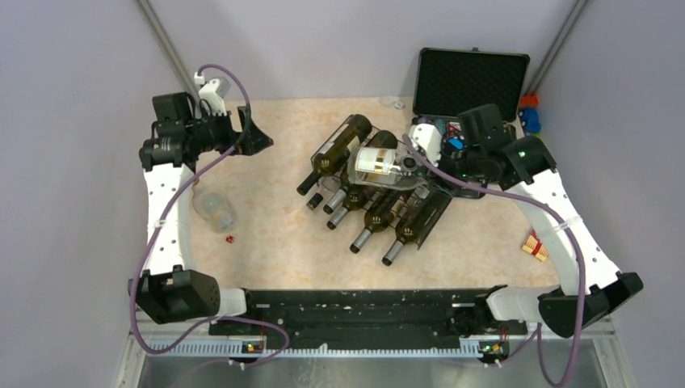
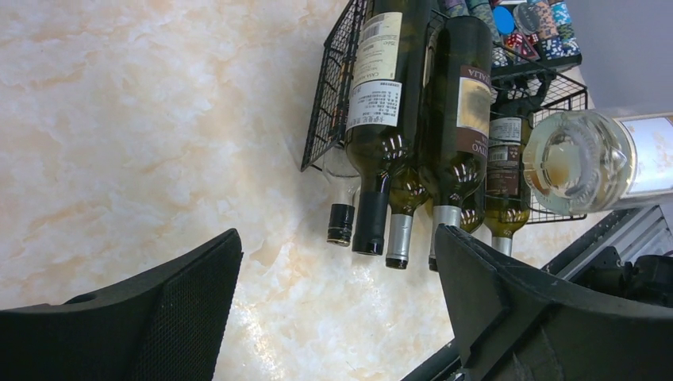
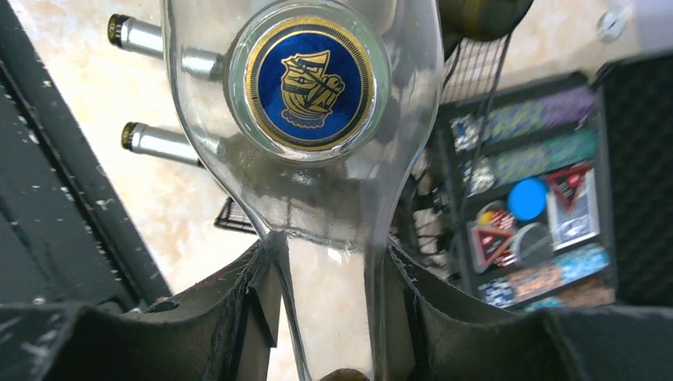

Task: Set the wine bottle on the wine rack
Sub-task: Pick up the wine bottle from the center of the board, then place the wine bottle in the wine rack.

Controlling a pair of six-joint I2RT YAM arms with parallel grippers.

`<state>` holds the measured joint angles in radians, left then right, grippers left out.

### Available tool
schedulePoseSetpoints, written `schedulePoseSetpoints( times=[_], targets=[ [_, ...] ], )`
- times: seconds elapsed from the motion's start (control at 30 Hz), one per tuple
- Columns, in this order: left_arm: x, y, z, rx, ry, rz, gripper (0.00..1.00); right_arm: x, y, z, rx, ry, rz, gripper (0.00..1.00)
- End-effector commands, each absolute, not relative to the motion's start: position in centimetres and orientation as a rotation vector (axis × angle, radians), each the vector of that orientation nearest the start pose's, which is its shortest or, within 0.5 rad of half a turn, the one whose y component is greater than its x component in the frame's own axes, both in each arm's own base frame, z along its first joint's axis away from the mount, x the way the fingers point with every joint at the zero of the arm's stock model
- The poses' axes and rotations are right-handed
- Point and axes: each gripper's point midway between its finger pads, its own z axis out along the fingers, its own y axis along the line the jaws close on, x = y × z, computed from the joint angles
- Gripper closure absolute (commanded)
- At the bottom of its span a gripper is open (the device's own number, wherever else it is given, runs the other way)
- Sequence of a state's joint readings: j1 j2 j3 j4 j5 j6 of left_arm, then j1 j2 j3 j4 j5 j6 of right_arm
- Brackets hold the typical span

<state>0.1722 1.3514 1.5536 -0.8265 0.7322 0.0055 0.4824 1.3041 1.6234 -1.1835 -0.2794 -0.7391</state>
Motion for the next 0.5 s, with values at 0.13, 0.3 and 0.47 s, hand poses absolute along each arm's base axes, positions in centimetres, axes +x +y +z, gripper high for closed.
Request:
schedulePoseSetpoints(
  times=[0.13,0.3,0.47],
  targets=[
    [34.9,-7.6,32.9,0.329,2.042,-0.69,0.06,27.1,14.5,35.1,-1.046,1.664,0.362,1.0],
    [34.8,-9.2,32.2,0.384,2.054,-0.671,0.06,26.7,12.6,34.0,-0.913,1.722,0.354,1.0],
    [34.6,-9.8,32.1,0.41,2.059,-0.666,0.07,26.2,11.3,32.6,-0.773,1.793,0.348,1.0]
  ],
)
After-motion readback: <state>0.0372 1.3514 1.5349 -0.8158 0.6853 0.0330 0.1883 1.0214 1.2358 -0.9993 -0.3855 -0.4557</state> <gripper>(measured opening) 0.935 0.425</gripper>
